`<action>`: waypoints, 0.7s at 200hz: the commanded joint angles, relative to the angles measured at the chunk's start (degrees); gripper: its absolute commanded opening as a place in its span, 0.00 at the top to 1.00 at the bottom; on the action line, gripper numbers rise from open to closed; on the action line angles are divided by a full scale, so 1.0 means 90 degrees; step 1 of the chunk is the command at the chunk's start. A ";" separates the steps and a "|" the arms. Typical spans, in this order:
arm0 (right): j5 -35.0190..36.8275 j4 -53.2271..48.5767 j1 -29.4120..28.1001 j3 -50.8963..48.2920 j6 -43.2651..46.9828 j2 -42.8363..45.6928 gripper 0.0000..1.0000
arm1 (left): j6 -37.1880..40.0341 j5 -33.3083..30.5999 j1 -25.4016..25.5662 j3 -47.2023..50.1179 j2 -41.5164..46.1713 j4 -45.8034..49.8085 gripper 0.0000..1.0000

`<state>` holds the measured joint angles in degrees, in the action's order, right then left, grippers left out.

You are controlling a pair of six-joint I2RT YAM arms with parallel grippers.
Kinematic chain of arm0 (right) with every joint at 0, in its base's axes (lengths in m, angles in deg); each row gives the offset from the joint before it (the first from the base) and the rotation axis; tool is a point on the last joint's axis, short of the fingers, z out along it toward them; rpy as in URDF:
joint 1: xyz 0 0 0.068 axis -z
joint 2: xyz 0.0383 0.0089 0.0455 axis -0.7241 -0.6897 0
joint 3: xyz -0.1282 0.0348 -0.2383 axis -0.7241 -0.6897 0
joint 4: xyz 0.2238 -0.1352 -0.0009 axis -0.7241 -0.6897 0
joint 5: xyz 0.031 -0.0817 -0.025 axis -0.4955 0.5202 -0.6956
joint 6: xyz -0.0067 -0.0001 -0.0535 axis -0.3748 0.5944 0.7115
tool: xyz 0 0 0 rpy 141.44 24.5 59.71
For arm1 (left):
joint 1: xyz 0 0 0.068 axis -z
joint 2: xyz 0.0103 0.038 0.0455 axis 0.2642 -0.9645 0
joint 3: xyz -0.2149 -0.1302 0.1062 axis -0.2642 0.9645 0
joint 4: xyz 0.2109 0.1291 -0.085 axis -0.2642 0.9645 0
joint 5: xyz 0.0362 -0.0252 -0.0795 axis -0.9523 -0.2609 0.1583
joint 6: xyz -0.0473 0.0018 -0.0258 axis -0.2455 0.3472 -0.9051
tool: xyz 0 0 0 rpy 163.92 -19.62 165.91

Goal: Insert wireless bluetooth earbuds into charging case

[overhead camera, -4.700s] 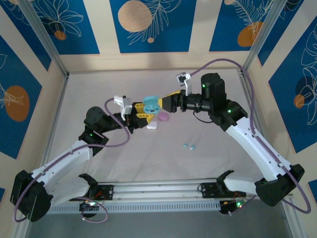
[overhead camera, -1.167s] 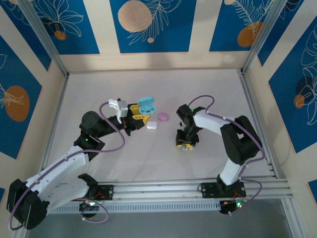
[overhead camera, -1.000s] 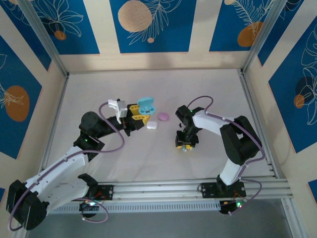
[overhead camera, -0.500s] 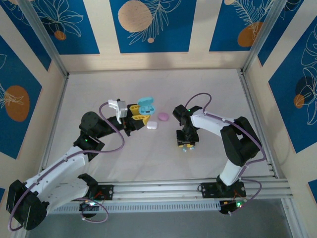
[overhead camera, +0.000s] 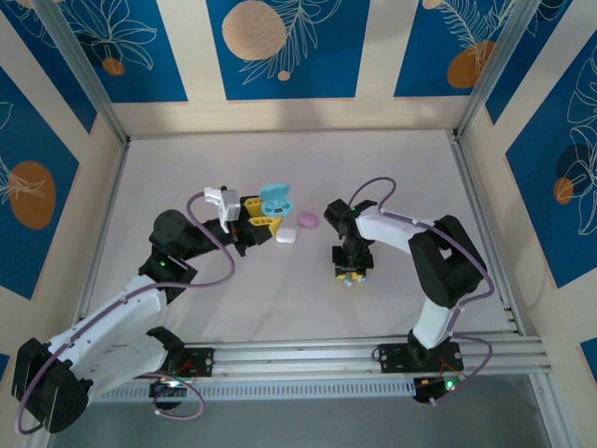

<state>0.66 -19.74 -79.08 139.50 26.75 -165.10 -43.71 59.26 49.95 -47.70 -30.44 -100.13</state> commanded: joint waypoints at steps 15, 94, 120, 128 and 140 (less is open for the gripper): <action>-0.0107 0.0022 -0.0037 0.0059 -0.0116 -0.0099 0.72 | 0.0015 -0.0004 0.0058 -0.0019 0.0013 -0.0095 0.69; -0.0152 0.0115 -0.0049 -0.0023 -0.0120 -0.0269 0.74 | 0.0029 -0.0005 0.0057 0.0009 0.0013 -0.0081 0.69; -0.0170 0.0100 -0.0055 -0.0007 -0.0143 -0.0128 0.79 | 0.0053 -0.0039 0.0049 0.0029 0.0058 -0.0047 0.69; -0.0196 0.0050 -0.0065 0.0042 -0.0139 -0.0033 0.81 | 0.0064 -0.0051 0.0058 0.0028 0.0077 -0.0028 0.69; -0.0234 0.0008 -0.0079 0.0109 -0.0147 0.0211 0.82 | 0.0091 -0.0066 0.0049 0.0028 0.0101 0.0005 0.69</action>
<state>0.37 -19.12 -79.08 139.52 26.34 -166.00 -43.69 59.24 49.95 -47.70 -30.42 -100.05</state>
